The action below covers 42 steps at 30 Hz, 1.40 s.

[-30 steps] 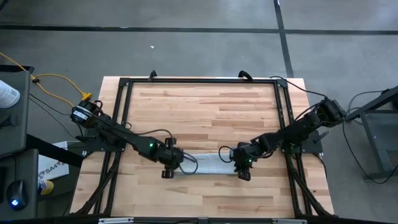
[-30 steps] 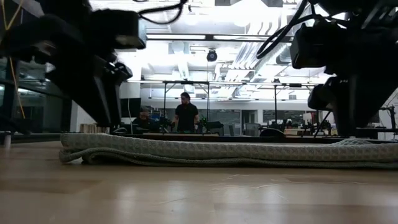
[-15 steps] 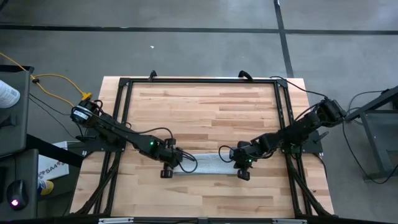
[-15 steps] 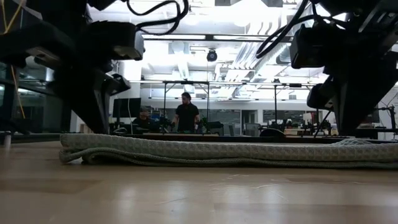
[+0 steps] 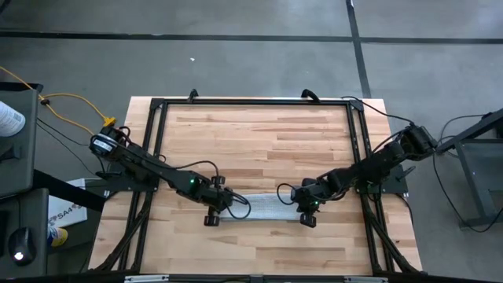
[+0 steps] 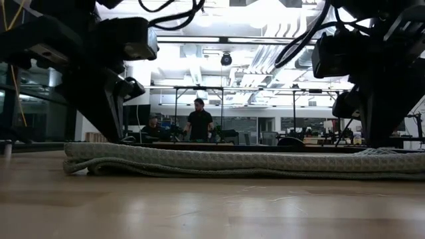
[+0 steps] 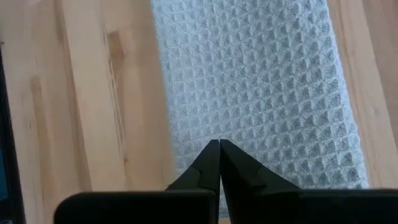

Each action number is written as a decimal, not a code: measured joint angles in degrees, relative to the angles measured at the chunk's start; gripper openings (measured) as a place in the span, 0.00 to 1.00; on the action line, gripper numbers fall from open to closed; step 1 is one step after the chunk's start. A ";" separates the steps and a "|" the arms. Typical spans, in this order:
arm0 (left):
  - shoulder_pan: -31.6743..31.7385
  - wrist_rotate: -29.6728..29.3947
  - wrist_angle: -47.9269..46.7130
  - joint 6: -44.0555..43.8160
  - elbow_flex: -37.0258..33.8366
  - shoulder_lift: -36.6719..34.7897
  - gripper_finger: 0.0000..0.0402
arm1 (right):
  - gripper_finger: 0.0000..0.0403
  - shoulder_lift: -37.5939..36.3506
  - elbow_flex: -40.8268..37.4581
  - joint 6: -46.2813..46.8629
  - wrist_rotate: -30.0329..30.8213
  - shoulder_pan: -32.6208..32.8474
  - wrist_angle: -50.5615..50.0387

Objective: Fold microfiber towels
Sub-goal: Fold the gray towel on the table

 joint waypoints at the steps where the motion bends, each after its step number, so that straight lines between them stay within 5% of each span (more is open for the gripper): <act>1: 0.00 0.26 0.15 0.00 0.00 0.32 0.00 | 0.00 0.42 0.00 0.00 -0.03 0.00 0.02; 22: 0.05 3.62 6.02 -0.17 0.11 6.96 0.00 | 0.00 7.54 0.07 0.06 2.10 -0.64 0.60; 42: -3.57 3.38 14.47 -10.07 -0.11 7.99 0.00 | 0.00 7.73 0.00 -17.16 5.89 -15.05 0.76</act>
